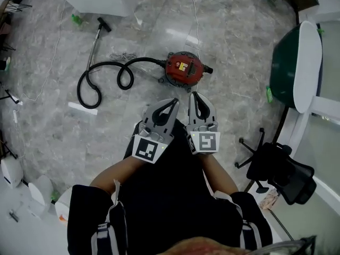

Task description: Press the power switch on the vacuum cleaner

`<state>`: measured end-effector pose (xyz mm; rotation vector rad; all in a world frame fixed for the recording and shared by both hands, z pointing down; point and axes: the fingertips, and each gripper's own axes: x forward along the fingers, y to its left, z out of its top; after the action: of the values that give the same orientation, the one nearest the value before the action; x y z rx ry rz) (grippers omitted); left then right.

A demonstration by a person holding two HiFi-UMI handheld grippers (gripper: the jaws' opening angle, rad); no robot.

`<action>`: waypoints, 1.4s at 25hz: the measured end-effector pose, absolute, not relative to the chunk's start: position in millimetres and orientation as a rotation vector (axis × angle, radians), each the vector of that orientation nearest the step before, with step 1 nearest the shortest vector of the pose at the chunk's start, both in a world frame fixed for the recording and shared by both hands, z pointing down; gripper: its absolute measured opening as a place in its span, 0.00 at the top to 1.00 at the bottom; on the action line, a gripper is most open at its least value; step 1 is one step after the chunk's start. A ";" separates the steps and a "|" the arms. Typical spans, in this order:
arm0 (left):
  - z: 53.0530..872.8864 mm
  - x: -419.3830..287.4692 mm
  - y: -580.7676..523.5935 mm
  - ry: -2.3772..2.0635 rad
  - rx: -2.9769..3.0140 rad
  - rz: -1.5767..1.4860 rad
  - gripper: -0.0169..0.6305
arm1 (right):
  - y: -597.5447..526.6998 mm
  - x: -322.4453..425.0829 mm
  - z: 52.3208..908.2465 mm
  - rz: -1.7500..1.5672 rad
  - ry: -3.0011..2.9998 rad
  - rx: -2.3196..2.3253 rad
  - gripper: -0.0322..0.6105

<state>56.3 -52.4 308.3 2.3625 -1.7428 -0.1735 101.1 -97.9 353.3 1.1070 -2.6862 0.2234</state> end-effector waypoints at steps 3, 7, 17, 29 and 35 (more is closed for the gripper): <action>318.3 49.9 -51.0 -1.750 2.323 -0.153 0.94 | -106.1 91.4 373.0 0.192 -2.657 1.054 0.92; 330.5 46.0 -53.3 -1.747 2.304 -0.150 0.94 | -120.4 81.5 404.3 0.216 -2.612 0.978 0.92; 341.9 33.1 -65.0 -1.774 2.262 -0.155 0.94 | -148.8 68.2 495.9 0.164 -2.463 0.688 0.92; 361.3 4.8 -68.3 -1.872 2.167 -0.130 0.94 | -185.1 65.5 611.5 0.045 -2.237 0.443 0.92; 372.8 -8.5 -64.4 -1.919 2.108 -0.137 0.94 | -200.2 60.4 666.5 0.065 -2.159 0.389 0.92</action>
<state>-8.5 -64.4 372.8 2.1077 -1.9189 -0.1374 60.4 -200.2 666.5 0.3887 -2.1591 0.0650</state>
